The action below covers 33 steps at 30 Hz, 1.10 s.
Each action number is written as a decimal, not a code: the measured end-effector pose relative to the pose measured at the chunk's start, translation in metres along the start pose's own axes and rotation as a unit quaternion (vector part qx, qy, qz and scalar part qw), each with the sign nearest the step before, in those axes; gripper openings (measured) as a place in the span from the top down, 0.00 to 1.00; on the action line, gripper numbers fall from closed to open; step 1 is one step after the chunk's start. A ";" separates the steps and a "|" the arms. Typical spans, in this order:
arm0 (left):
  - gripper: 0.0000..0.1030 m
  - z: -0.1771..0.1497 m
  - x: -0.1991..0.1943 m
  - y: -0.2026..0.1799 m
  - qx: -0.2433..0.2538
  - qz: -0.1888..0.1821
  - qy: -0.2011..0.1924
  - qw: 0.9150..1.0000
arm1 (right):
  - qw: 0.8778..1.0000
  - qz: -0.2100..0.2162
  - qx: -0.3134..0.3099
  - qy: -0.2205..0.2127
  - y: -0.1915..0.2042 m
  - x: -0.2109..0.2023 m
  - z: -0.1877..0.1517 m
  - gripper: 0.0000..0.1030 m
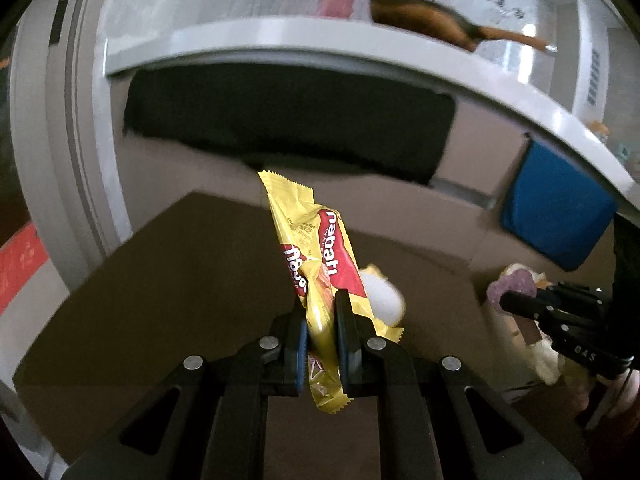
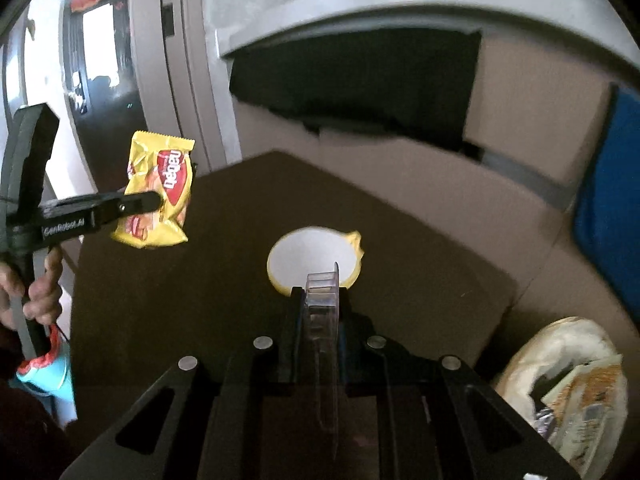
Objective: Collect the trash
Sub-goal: 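Lift and carry the wafer packet and lollipop over the bin with both grippers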
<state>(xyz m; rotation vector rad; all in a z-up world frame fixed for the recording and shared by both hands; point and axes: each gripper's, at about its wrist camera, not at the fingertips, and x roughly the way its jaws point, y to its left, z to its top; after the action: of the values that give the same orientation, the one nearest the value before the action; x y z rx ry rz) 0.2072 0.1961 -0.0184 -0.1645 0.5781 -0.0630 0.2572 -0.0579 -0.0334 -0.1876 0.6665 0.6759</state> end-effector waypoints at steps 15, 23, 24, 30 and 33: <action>0.88 0.038 -0.073 -0.149 0.116 -0.064 -0.124 0.983 | 0.986 -0.089 0.022 -0.138 -0.029 -0.150 0.017 0.87; 0.88 0.034 -0.066 -0.226 0.141 -0.117 -0.120 0.976 | 0.972 -0.155 0.042 -0.170 -0.062 -0.215 -0.006 0.87; 0.88 0.033 -0.063 -0.235 0.145 -0.122 -0.117 0.975 | 0.970 -0.163 0.047 -0.173 -0.068 -0.220 -0.010 0.87; 0.88 0.026 -0.042 -0.280 0.159 -0.147 -0.092 0.972 | 0.960 -0.192 0.077 -0.186 -0.099 -0.240 -0.025 0.87; 0.88 0.019 -0.029 -0.295 0.162 -0.156 -0.081 0.971 | 0.957 -0.201 0.091 -0.187 -0.113 -0.244 -0.035 0.87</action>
<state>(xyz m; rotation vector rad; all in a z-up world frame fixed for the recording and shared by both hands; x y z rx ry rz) 0.1899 -0.0885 0.0639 0.0589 0.3676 -0.4427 0.1691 -0.2843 0.0867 -0.0194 0.3065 0.2442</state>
